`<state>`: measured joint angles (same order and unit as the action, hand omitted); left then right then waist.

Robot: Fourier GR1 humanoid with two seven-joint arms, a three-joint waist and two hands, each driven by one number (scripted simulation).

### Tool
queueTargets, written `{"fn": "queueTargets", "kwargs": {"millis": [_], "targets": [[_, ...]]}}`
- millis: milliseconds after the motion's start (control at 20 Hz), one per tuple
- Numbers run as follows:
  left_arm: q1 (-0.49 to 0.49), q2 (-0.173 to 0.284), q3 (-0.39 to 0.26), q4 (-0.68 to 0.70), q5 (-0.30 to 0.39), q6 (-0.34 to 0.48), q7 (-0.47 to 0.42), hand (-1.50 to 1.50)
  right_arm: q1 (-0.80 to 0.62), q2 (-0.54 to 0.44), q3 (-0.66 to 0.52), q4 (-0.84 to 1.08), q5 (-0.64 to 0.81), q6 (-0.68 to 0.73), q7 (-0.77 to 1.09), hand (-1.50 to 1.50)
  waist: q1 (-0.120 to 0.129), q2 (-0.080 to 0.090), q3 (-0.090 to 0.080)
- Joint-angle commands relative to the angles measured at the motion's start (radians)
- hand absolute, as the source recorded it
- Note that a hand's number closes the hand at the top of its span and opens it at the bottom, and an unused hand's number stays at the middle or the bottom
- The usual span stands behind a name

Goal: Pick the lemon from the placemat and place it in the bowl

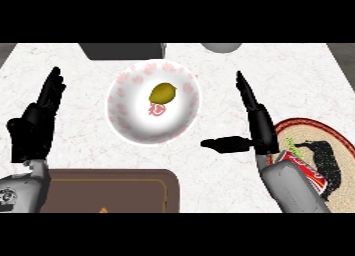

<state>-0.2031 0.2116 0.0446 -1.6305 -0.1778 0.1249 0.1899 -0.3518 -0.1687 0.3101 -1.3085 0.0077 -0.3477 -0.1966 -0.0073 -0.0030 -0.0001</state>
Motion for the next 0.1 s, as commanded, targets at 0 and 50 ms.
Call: {"fn": "queueTargets", "kwargs": {"millis": [0, 50], "targets": [[-0.086, 0.037, 0.059, 0.087, 0.023, -0.044, 0.007, 0.0, 0.093, -0.021, 0.001, -0.131, 0.028, 0.042, 0.026, -1.5, 0.001, 0.002, 0.0], [0.031, 0.011, 0.032, 0.007, 0.013, -0.047, -0.036, 0.0, 0.073, -0.012, -0.055, -0.063, 0.013, 0.086, -0.015, -1.5, 0.008, 0.002, 0.0]]}}
